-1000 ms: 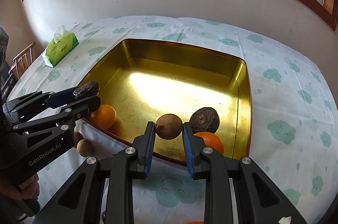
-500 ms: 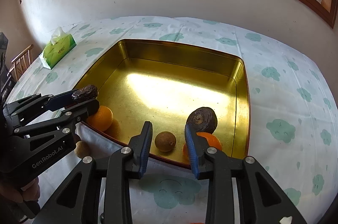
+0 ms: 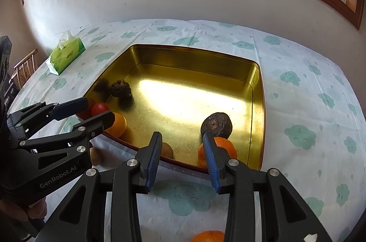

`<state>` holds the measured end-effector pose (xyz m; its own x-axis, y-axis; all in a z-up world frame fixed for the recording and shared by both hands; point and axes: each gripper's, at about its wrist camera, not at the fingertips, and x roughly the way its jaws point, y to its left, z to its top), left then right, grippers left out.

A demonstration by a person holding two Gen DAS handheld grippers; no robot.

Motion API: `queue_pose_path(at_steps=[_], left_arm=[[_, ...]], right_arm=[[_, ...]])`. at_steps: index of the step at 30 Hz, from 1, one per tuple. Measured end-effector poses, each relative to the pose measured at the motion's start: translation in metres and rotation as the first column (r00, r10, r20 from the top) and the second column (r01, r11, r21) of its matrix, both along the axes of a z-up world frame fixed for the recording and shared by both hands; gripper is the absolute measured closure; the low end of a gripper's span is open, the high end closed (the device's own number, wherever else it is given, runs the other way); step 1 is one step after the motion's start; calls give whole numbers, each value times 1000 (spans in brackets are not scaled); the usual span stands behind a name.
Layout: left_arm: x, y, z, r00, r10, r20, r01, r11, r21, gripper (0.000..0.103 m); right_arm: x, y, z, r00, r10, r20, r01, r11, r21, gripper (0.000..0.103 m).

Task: Organize fruits
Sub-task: 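Open both tools to drop the two fruits into the tin, then withdraw both tools from the tin toward the remaining fruits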

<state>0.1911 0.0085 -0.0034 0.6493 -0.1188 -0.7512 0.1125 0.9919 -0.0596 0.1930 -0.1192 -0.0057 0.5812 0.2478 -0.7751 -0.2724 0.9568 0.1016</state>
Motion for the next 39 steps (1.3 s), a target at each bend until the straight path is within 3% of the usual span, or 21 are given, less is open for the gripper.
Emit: queue_pose_path(at_steps=[11, 18, 29, 39], left_arm=[[-42, -8, 14, 1000, -2, 27, 2, 1000, 15, 50], [-86, -3, 3, 1000, 10, 8, -11, 999, 33, 50], [-154, 2, -28, 999, 17, -46, -15, 999, 50, 50], [-160, -2, -37, 998, 19, -66, -16, 999, 39, 50]], right_arm=[[-39, -9, 16, 1000, -10, 25, 10, 1000, 14, 68], [-78, -30, 14, 999, -44, 19, 44, 999, 11, 68], [-146, -67, -20, 993, -105, -47, 104, 995, -5, 68], [-149, -74, -37, 989, -121, -87, 122, 993, 4, 68]])
